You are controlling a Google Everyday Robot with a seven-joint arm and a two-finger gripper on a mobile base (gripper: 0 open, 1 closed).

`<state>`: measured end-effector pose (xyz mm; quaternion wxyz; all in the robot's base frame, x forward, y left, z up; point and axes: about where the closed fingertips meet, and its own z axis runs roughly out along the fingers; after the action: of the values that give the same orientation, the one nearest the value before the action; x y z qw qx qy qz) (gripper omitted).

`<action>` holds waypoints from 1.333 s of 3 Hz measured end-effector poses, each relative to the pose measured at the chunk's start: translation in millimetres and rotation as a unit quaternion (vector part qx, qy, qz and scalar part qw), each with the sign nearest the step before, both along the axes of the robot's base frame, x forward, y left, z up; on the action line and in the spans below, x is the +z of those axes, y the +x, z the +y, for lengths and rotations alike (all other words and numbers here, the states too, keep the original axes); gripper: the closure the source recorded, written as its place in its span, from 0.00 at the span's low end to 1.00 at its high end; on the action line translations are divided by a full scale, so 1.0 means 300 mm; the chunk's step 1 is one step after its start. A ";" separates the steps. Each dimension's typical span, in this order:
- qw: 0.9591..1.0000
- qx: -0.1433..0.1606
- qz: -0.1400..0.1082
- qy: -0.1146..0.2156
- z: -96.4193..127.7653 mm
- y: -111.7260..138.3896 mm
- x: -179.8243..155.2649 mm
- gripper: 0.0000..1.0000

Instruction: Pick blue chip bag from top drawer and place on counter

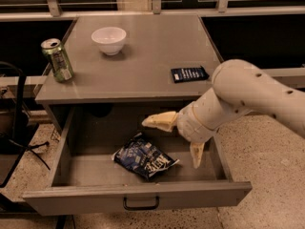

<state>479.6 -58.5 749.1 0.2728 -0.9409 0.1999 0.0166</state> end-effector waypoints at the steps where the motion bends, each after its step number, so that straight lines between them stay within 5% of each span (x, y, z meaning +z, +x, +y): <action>1: 1.000 -0.010 0.004 0.022 0.032 0.000 -0.064 0.00; 2: 0.998 -0.021 0.007 0.058 0.082 -0.027 -0.134 0.00; 4: 0.998 -0.022 0.025 0.054 0.095 -0.025 -0.199 0.00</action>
Offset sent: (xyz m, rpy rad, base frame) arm -0.0191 0.0379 -0.0624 0.2007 0.0268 -0.0678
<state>472.1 -30.1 689.4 0.3184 -0.9194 0.2263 0.0453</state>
